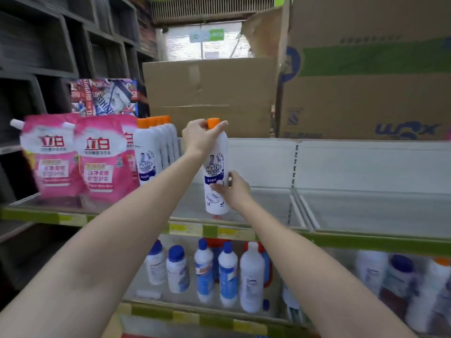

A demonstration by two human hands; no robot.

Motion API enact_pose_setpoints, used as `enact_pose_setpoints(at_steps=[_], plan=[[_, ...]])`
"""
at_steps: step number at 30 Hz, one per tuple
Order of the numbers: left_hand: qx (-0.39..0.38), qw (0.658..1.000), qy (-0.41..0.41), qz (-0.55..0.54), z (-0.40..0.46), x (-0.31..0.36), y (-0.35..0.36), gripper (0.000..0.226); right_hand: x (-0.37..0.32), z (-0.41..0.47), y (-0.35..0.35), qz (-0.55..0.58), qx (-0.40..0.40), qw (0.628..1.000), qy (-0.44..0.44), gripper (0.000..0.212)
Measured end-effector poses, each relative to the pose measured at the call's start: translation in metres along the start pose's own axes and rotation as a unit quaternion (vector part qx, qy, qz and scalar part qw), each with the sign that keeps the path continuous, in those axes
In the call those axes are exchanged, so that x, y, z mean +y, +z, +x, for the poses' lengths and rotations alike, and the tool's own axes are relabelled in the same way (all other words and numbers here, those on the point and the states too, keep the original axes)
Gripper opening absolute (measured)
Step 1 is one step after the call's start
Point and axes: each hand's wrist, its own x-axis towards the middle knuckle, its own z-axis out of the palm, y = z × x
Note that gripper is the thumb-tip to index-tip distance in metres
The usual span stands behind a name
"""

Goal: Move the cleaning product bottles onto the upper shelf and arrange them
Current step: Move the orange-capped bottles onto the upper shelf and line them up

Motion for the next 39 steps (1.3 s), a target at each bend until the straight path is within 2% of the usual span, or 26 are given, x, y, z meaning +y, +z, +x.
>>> enact_pose_setpoints(at_steps=[4,8,11,16,20,23,27,31,34,37,39], plan=[[0.009,0.998,0.03,0.058,0.023,-0.027,-0.008,0.037,-0.002,0.03,0.03,0.005,-0.002,1.0,-0.004,0.036],[0.006,0.997,0.044,0.069,0.048,-0.05,-0.014,0.038,-0.006,0.06,0.055,0.007,-0.016,1.0,-0.007,0.035],[-0.006,0.992,0.057,0.11,0.069,-0.065,-0.017,0.047,-0.006,0.086,0.072,-0.031,-0.028,0.999,-0.003,0.034],[-0.026,0.981,0.076,0.174,0.086,-0.081,-0.005,0.056,-0.009,0.125,0.084,-0.033,-0.05,0.997,0.04,0.037],[-0.049,0.967,0.071,0.239,0.097,-0.095,0.006,0.073,-0.004,0.15,0.092,-0.033,-0.046,0.998,0.037,0.04],[-0.054,0.958,0.06,0.276,0.106,-0.095,0.01,0.071,0.001,0.162,0.101,-0.01,-0.029,0.999,0.016,0.032],[-0.045,0.95,0.053,0.305,0.116,-0.098,0.014,0.064,0.005,0.171,0.111,0.004,-0.016,1.0,0.008,0.035],[-0.038,0.948,0.049,0.312,0.117,-0.102,0.016,0.067,0.007,0.175,0.111,-0.005,-0.02,1.0,0.004,0.035],[-0.036,0.943,0.06,0.325,0.112,-0.104,0.015,0.075,0.005,0.171,0.109,-0.013,-0.022,1.0,0.01,0.04],[-0.052,0.932,0.059,0.353,0.102,-0.108,0.012,0.095,0.007,0.163,0.106,-0.029,-0.026,0.998,0.039,0.052],[-0.079,0.93,0.039,0.357,0.09,-0.11,0.01,0.094,0.01,0.156,0.103,-0.036,-0.026,0.997,0.064,0.055]])
